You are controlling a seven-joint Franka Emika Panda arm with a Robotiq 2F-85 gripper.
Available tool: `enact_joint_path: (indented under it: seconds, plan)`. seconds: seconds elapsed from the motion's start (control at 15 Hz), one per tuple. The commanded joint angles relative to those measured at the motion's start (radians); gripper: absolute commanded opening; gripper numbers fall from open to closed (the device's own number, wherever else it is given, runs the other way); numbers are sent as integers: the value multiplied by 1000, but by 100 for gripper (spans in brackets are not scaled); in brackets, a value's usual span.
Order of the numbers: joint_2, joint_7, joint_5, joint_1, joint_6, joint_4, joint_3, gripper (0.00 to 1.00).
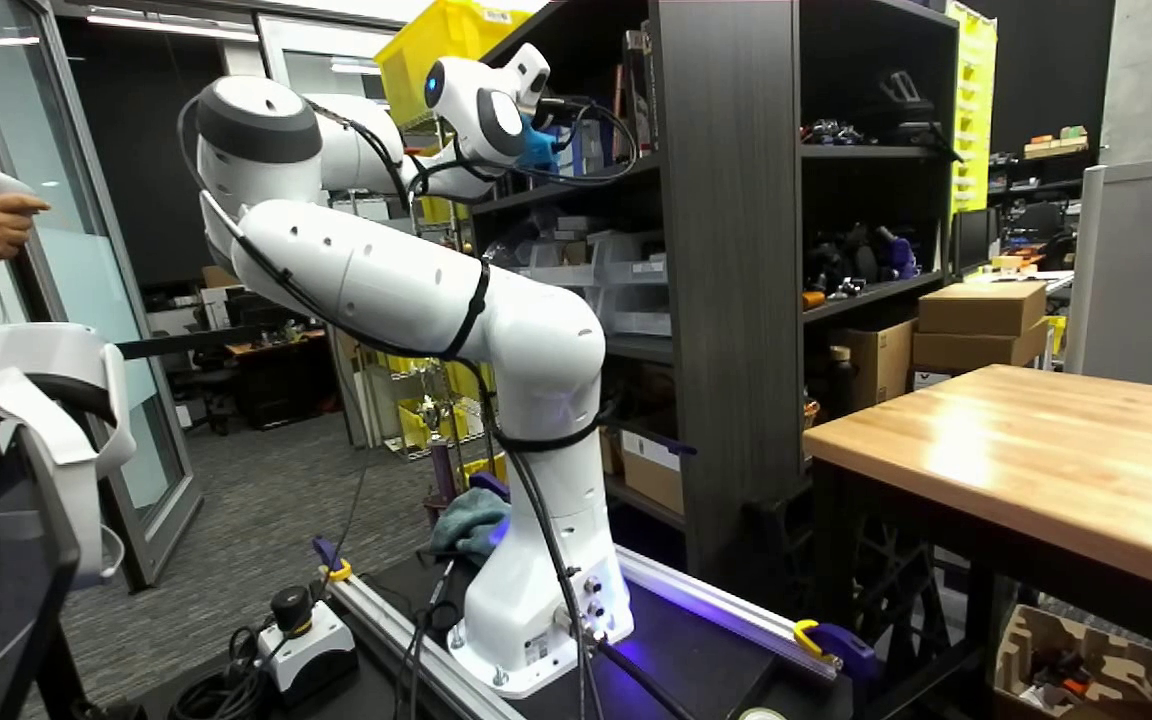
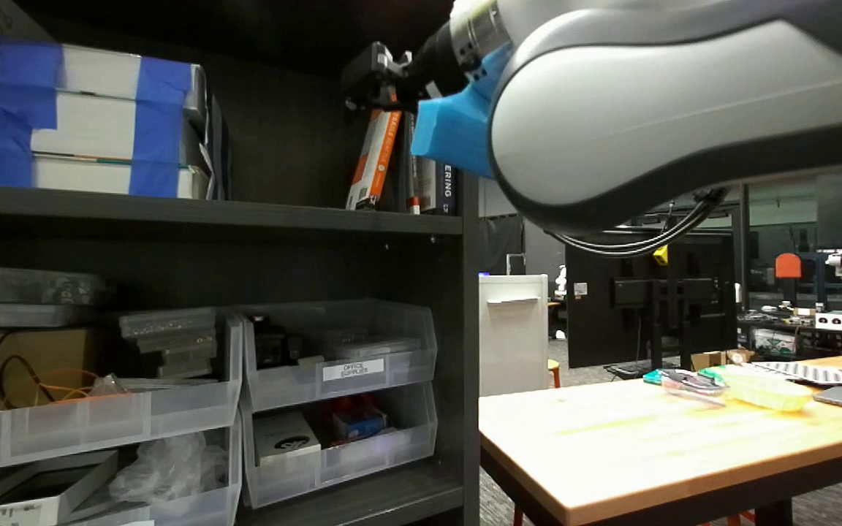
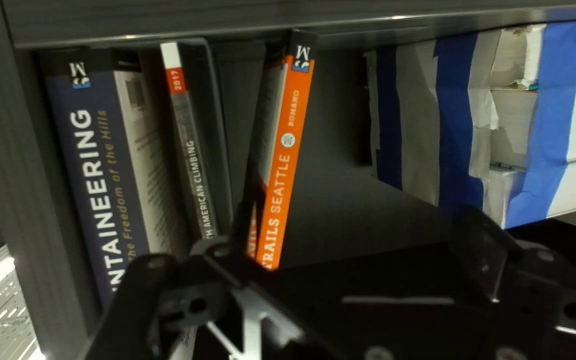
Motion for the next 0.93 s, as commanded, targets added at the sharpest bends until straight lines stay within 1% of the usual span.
enact_joint_path:
  seconds: [0.0, 0.2, 0.4, 0.67, 0.87]
  plan:
    - [57, 54, -28, 116, -50, -1, -52, 100]
    - [70, 88, -37, 169, -81, 5, -61, 100]
    - [83, 106, -58, 177, -88, 19, -61, 100]
    - [92, 124, -113, 124, -84, 27, -57, 100]
    - [96, 142, -155, 63, -89, 34, -47, 100]
